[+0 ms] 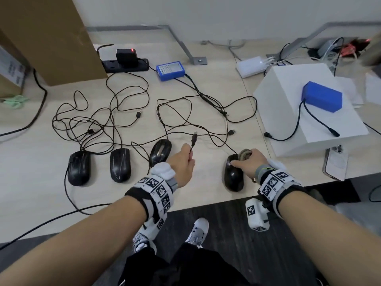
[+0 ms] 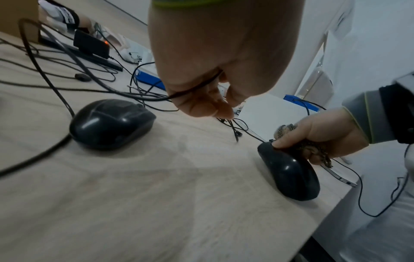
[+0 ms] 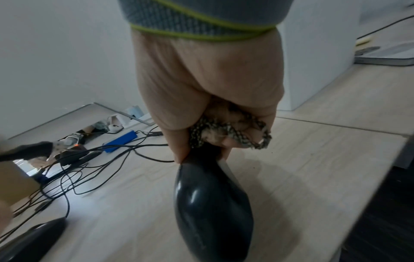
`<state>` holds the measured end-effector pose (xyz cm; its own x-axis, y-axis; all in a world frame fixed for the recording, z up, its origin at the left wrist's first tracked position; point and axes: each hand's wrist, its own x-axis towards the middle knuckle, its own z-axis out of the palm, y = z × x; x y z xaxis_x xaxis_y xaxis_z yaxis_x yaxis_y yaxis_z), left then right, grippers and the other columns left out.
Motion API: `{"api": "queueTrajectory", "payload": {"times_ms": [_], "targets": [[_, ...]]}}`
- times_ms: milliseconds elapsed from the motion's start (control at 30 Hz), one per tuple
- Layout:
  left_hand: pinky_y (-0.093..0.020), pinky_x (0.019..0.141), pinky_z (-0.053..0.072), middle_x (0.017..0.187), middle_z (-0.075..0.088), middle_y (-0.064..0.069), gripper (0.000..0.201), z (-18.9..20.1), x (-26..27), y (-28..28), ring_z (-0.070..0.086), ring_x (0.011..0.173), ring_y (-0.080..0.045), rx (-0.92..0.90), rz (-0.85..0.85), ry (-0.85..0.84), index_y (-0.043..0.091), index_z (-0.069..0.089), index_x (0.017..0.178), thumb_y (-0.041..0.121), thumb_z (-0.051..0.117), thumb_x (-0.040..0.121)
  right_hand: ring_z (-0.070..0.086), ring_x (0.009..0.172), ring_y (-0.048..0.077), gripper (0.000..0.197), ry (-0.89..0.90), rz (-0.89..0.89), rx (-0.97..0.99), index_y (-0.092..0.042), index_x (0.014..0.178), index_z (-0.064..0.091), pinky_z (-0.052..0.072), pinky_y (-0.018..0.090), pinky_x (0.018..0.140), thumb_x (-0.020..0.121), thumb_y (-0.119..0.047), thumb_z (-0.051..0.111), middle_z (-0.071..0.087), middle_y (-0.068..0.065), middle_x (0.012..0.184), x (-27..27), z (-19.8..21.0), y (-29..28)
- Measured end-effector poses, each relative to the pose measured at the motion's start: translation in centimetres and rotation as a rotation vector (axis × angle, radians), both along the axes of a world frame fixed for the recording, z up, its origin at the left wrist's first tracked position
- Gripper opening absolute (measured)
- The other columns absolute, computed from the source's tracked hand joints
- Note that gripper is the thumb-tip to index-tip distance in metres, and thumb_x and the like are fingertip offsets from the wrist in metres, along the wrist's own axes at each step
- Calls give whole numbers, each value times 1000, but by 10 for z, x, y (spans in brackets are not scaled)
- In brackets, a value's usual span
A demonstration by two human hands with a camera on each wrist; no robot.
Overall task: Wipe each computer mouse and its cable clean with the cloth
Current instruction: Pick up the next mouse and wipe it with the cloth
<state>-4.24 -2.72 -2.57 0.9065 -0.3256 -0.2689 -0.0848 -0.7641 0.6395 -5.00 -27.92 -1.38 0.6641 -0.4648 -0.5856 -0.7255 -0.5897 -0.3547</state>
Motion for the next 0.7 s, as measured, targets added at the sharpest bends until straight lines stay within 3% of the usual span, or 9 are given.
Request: {"api": "queueTrajectory", "payload": {"times_ms": [133, 200, 267, 367, 433, 500, 600, 700], "targets": [[-32, 61, 48, 84, 63, 5, 13, 15, 4, 4, 58, 67, -17, 1, -125, 20, 27, 35, 89, 19, 42, 96, 58, 100, 33, 61, -49, 61, -88, -13, 123, 45, 49, 36, 84, 77, -39, 75, 60, 10, 112, 9, 11, 13], [-28, 62, 46, 88, 64, 8, 18, 20, 8, 7, 59, 73, -19, 7, -140, 8, 31, 36, 88, 15, 41, 95, 60, 93, 24, 48, -263, 135, -16, -19, 114, 50, 44, 26, 80, 77, -35, 76, 61, -1, 101, 16, 26, 37], [-30, 64, 48, 88, 65, 11, 18, 22, 16, 10, 59, 74, -19, 2, -139, 39, 34, 37, 87, 17, 41, 92, 60, 81, 10, 38, -472, 311, 134, -24, 104, 53, 41, 21, 74, 75, -27, 79, 61, -12, 90, 21, 44, 67], [-36, 75, 51, 90, 68, 8, 16, 36, 29, 18, 63, 82, -21, -23, -134, 4, 34, 49, 97, 23, 44, 87, 60, 80, 18, 38, -456, 684, 185, -27, 105, 50, 42, 26, 68, 77, -28, 75, 61, -11, 87, 29, 61, 105], [-30, 72, 47, 81, 66, 8, 9, 44, 38, 29, 61, 78, -20, -22, -92, 15, 24, 54, 93, 17, 52, 89, 61, 82, 24, 37, -388, 752, 116, -29, 104, 47, 44, 28, 68, 79, -34, 73, 61, -7, 87, 37, 63, 110], [-24, 65, 46, 69, 58, 13, 10, 48, 52, 59, 57, 68, -14, 61, -44, -30, 30, 50, 83, 23, 55, 87, 62, 85, 24, 33, -400, 671, 61, -31, 101, 49, 50, 30, 74, 79, -42, 72, 65, -5, 91, 50, 64, 107], [-35, 68, 55, 77, 61, 10, 2, 57, 75, 110, 59, 70, -17, 332, 20, -124, 43, 46, 81, 43, 45, 83, 62, 90, 24, 40, -458, 389, -15, -28, 106, 54, 51, 33, 83, 77, -48, 72, 67, -2, 100, 73, 68, 88], [-31, 60, 48, 85, 60, -1, 7, 78, 89, 153, 57, 73, -23, 592, 109, -129, 35, 47, 90, 40, 43, 93, 59, 95, 29, 46, -504, 120, -58, -22, 114, 53, 47, 31, 84, 79, -47, 71, 64, 6, 108, 95, 82, 72]]}}
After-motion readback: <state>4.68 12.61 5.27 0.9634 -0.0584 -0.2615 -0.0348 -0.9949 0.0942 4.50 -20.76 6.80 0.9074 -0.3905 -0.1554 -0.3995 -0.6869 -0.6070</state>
